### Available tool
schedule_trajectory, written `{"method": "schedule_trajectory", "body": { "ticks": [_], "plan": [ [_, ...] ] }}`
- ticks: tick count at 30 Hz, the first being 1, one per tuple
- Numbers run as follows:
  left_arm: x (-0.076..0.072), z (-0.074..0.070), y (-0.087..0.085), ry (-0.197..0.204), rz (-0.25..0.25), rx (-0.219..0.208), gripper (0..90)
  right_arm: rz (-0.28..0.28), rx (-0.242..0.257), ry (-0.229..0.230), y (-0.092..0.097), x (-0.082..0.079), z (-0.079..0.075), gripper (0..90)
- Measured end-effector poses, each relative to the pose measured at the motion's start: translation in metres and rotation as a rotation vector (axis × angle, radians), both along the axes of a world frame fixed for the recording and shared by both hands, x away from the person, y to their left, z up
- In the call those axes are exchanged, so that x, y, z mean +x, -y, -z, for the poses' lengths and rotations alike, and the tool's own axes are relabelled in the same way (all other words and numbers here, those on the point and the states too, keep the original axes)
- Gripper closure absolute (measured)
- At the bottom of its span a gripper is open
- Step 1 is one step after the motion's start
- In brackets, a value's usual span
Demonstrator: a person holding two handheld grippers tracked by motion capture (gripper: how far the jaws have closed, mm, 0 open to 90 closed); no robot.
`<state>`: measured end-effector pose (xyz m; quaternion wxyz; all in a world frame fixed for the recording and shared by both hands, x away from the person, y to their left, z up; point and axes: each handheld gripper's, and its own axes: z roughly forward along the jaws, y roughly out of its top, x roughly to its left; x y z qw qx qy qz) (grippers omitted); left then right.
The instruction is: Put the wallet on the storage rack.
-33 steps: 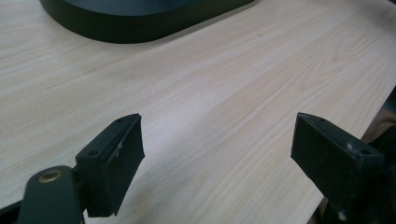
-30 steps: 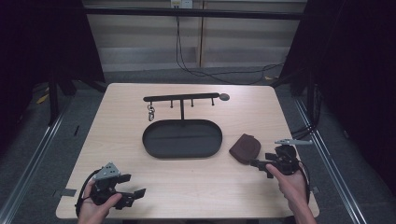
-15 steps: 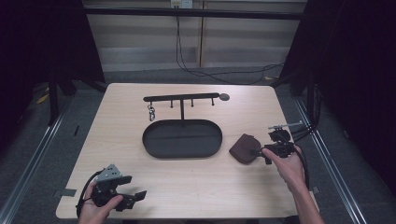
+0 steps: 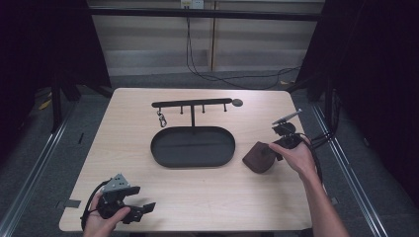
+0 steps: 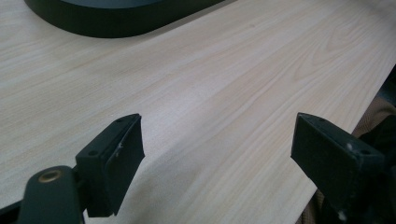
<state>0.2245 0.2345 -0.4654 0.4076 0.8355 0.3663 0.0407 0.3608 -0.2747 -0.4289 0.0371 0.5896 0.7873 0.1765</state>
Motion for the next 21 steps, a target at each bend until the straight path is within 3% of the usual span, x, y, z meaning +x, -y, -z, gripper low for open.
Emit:
{"method": "schedule_trajectory", "body": {
  "ticks": [4, 6, 8, 11, 14, 21],
  "plan": [
    [0.0, 0.0, 0.0, 0.0, 0.009, 0.001, 16.9, -0.002, 0.001, -0.035, -0.005, 0.008, 0.005, 18.4],
    [0.0, 0.0, 0.001, -0.001, 0.011, 0.002, 17.3, 0.002, -0.042, -0.056, -0.008, 0.012, 0.013, 18.3],
    [0.0, 0.0, 0.0, -0.001, 0.012, 0.001, 17.3, 0.013, -0.054, -0.078, -0.01, 0.017, 0.02, 17.5],
    [0.0, 0.0, 0.0, -0.005, 0.012, 0.002, 17.3, 0.012, -0.054, -0.083, -0.012, 0.019, 0.023, 16.5],
    [0.0, 0.0, 0.001, -0.004, 0.015, 0.004, 17.3, 0.005, -0.086, -0.089, -0.017, 0.021, 0.027, 13.7],
    [-0.002, -0.001, 0.002, -0.004, 0.024, 0.004, 17.3, 0.003, -0.087, -0.123, -0.019, 0.025, 0.034, 8.1]
  ]
}}
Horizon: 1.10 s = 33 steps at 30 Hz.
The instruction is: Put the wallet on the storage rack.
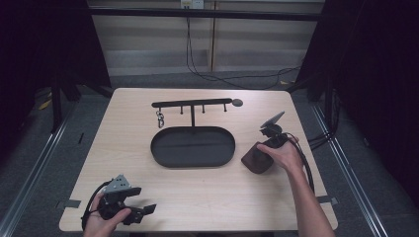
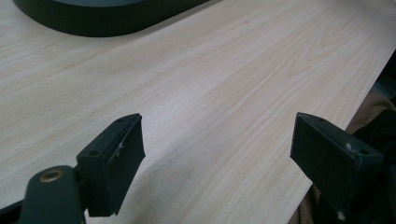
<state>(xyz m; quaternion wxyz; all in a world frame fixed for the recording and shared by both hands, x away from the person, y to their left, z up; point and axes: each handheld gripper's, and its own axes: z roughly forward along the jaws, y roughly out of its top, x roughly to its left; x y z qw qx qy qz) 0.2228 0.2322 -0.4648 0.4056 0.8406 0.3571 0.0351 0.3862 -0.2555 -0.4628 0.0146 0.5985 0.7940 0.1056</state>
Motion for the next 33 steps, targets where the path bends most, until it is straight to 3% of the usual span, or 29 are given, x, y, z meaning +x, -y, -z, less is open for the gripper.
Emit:
{"method": "schedule_trajectory", "body": {
  "ticks": [5, 9, 17, 20, 25, 27, 30, 33],
  "plan": [
    [0.001, 0.0, 0.0, 0.0, 0.0, 0.001, 17.3, 0.011, 0.025, -0.03, 0.002, 0.002, 0.002, 9.6],
    [0.001, 0.0, -0.001, 0.0, -0.002, 0.0, 17.3, 0.028, 0.095, -0.052, 0.007, 0.004, 0.005, 14.1],
    [0.002, -0.001, -0.004, 0.001, -0.018, -0.001, 17.3, 0.047, 0.126, -0.085, 0.011, 0.007, 0.007, 13.8],
    [0.001, -0.001, -0.003, 0.0, -0.008, 0.002, 17.3, 0.056, 0.166, -0.101, 0.016, 0.008, 0.01, 13.2],
    [0.002, 0.0, -0.003, -0.006, -0.006, 0.005, 17.3, 0.064, 0.163, -0.113, 0.016, 0.009, 0.008, 17.2],
    [0.002, 0.0, -0.002, -0.005, -0.005, 0.004, 17.3, 0.076, 0.155, -0.105, 0.016, 0.008, 0.006, 22.4],
    [0.002, 0.0, -0.002, -0.005, -0.004, 0.005, 17.3, 0.108, 0.153, -0.083, 0.022, 0.006, -0.002, 39.5],
    [0.002, 0.0, -0.001, -0.006, -0.008, 0.002, 17.6, 0.118, 0.154, -0.076, 0.025, 0.003, -0.007, 47.9]
  ]
}}
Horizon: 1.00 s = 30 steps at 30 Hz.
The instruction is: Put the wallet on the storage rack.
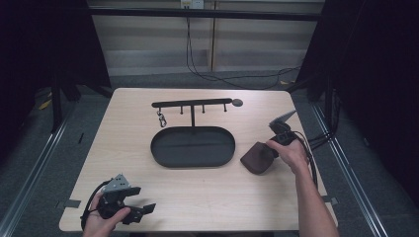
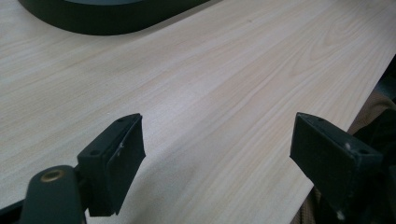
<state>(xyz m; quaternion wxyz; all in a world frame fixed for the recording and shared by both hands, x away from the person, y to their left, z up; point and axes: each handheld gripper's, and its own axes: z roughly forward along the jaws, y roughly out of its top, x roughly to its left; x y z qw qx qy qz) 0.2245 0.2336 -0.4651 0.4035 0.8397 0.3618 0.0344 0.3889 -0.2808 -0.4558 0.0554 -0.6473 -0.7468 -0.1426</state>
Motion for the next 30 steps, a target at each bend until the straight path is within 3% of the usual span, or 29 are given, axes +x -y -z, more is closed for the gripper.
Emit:
{"method": "schedule_trajectory", "body": {
  "ticks": [5, 9, 13, 18, 28, 30],
  "plan": [
    [0.0, 0.0, 0.0, -0.001, 0.003, -0.005, 17.6, 0.006, -0.008, 0.023, 0.001, -0.004, -0.01, 58.4],
    [0.0, -0.001, -0.001, -0.001, 0.006, -0.006, 17.6, -0.015, -0.036, 0.049, -0.006, -0.005, -0.024, 65.3],
    [0.0, -0.001, -0.002, 0.006, -0.001, -0.011, 17.6, -0.027, -0.032, 0.077, -0.011, -0.005, -0.037, 72.1],
    [0.0, -0.002, -0.004, 0.01, -0.003, -0.018, 17.6, -0.066, -0.067, 0.086, -0.021, -0.007, -0.05, 73.6],
    [0.0, -0.002, -0.004, 0.015, -0.008, -0.016, 17.6, -0.082, -0.086, 0.099, -0.031, -0.008, -0.068, 77.8],
    [0.0, -0.002, -0.004, 0.016, -0.009, -0.018, 17.6, -0.09, -0.113, 0.095, -0.033, -0.009, -0.072, 78.1]
  ]
}}
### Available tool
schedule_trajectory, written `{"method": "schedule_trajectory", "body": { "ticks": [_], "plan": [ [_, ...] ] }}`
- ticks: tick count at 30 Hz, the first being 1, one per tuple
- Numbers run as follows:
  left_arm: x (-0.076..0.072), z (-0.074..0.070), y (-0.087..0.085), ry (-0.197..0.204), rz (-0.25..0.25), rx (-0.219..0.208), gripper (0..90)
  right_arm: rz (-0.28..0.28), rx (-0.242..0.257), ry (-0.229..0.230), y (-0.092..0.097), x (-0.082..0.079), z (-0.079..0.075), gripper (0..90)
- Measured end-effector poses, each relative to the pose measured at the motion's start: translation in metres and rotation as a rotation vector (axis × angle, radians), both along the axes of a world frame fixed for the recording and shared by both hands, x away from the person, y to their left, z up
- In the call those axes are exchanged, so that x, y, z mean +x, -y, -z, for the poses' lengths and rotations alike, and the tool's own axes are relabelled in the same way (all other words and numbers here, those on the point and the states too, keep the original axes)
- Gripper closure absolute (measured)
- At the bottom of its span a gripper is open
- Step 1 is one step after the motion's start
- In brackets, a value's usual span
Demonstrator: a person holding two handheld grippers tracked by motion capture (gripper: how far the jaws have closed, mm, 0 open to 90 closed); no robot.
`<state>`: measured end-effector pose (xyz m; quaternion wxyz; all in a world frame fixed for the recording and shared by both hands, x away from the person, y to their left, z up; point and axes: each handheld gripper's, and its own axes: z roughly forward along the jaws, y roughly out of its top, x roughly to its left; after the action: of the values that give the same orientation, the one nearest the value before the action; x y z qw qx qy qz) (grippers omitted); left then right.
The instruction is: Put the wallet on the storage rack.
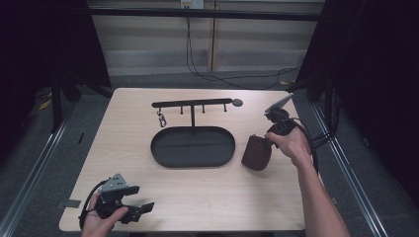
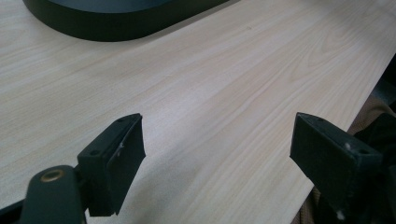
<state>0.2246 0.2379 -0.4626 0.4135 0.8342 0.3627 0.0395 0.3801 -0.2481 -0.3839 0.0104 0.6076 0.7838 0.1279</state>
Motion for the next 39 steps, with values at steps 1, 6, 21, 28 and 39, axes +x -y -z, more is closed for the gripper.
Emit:
{"method": "schedule_trajectory", "body": {
  "ticks": [1, 6, 21, 28, 39],
  "plan": [
    [0.0, 0.0, 0.0, 0.001, 0.0, -0.001, 17.6, 0.0, -0.001, 0.005, 0.0, 0.0, -0.001, 78.3],
    [0.0, 0.0, 0.0, 0.0, 0.002, 0.004, 17.6, 0.001, -0.009, -0.001, 0.001, -0.002, -0.004, 78.6],
    [0.0, 0.0, -0.001, 0.002, 0.004, 0.005, 17.6, -0.024, -0.056, -0.016, -0.009, -0.004, -0.03, 78.6],
    [0.001, 0.0, -0.001, 0.0, 0.002, 0.001, 17.6, -0.023, -0.074, -0.008, -0.014, -0.002, -0.044, 78.5],
    [0.001, 0.0, -0.001, -0.003, 0.005, -0.002, 17.5, -0.038, -0.115, 0.009, -0.027, 0.001, -0.067, 78.5]
  ]
}}
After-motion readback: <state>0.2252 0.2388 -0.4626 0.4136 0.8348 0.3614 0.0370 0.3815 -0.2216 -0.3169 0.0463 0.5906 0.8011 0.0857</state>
